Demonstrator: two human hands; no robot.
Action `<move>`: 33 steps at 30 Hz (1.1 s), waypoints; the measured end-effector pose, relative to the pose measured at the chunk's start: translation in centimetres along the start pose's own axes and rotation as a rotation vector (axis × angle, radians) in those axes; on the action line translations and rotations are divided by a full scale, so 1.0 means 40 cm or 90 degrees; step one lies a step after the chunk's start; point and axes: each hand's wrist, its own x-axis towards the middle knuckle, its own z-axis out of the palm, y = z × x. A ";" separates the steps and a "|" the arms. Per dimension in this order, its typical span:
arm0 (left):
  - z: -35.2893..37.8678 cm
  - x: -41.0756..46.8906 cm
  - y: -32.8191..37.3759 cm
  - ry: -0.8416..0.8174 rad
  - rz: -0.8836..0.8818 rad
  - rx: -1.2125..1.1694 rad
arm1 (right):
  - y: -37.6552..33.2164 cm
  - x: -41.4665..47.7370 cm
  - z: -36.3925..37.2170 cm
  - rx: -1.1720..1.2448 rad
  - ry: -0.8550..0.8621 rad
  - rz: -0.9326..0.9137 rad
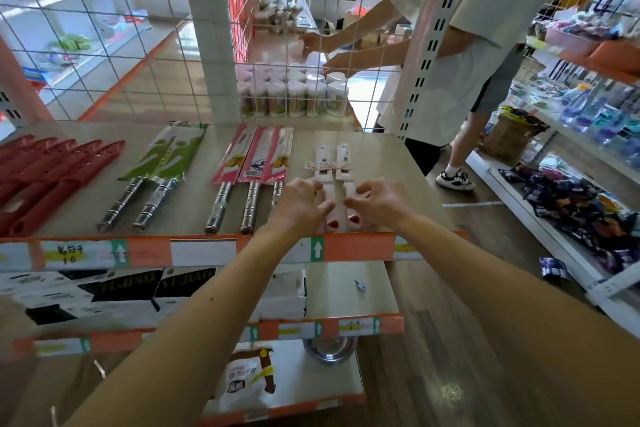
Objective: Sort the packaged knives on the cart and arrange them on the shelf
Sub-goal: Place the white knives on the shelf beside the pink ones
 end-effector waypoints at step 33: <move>-0.263 -0.522 -0.115 -0.065 0.044 0.027 | -0.197 -0.558 0.088 0.047 0.080 0.021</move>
